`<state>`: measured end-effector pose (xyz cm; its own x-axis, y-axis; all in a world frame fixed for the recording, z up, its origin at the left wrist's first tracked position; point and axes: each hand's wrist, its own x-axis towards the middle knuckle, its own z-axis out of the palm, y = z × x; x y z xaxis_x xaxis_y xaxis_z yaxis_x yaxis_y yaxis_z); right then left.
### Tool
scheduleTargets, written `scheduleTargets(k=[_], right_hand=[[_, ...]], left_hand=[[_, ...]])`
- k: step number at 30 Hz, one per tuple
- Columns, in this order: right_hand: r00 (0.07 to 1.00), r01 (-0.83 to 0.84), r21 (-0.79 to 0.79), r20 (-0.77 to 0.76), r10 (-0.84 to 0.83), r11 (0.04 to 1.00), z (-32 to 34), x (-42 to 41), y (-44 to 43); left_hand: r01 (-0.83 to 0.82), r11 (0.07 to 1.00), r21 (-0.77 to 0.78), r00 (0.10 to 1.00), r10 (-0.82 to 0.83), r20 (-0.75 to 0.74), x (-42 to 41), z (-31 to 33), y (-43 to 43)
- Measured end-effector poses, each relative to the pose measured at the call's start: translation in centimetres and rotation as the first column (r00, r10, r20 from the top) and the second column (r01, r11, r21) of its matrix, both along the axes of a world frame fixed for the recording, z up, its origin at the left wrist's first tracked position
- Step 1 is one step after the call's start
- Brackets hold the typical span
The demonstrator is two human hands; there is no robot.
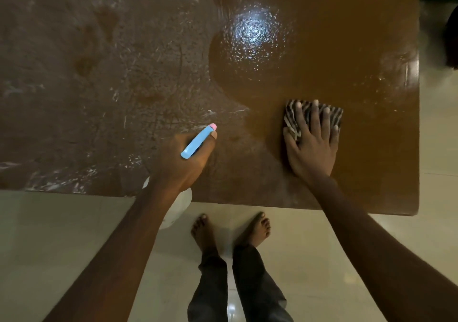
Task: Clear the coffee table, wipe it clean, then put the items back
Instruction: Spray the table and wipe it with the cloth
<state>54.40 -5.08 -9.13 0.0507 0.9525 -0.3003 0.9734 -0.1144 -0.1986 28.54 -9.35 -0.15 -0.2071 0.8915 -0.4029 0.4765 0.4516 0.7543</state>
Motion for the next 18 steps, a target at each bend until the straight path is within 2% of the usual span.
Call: scheduleTargets(k=[3, 7, 10, 13, 15, 18], right_hand=[[0.999, -0.041, 0.049, -0.034, 0.043, 0.998, -0.2, -5.1, 3.6], [0.966, -0.246, 0.112, -0.049, 0.253, 0.963, -0.6, -11.9, 3.8], [0.885, -0.461, 0.108, -0.021, 0.466, 0.881, -0.7, -12.5, 0.0], [0.762, -0.646, 0.062, -0.007, 0.647, 0.761, -0.7, -9.2, -3.8], [0.735, -0.678, 0.035, 0.010, 0.678, 0.735, -0.7, -5.9, -4.7], [0.829, -0.556, -0.011, 0.062, 0.556, 0.831, -0.1, -2.0, -3.3]], left_hand=[[-0.012, 0.999, 0.038, 1.000, 0.011, 0.012, -1.3, 0.0, -0.5], [-0.061, 0.996, 0.058, 0.998, 0.059, 0.035, -2.7, -0.4, -1.0], [-0.098, 0.995, 0.032, 0.995, 0.097, 0.038, -3.2, -0.6, -1.3], [-0.091, 0.996, 0.017, 0.993, 0.089, 0.077, -3.6, -0.4, -1.2], [-0.100, 0.995, 0.017, 0.992, 0.098, 0.077, -3.7, -0.3, -1.1], [-0.086, 0.995, 0.044, 0.993, 0.083, 0.084, -3.9, 0.0, -1.0]])
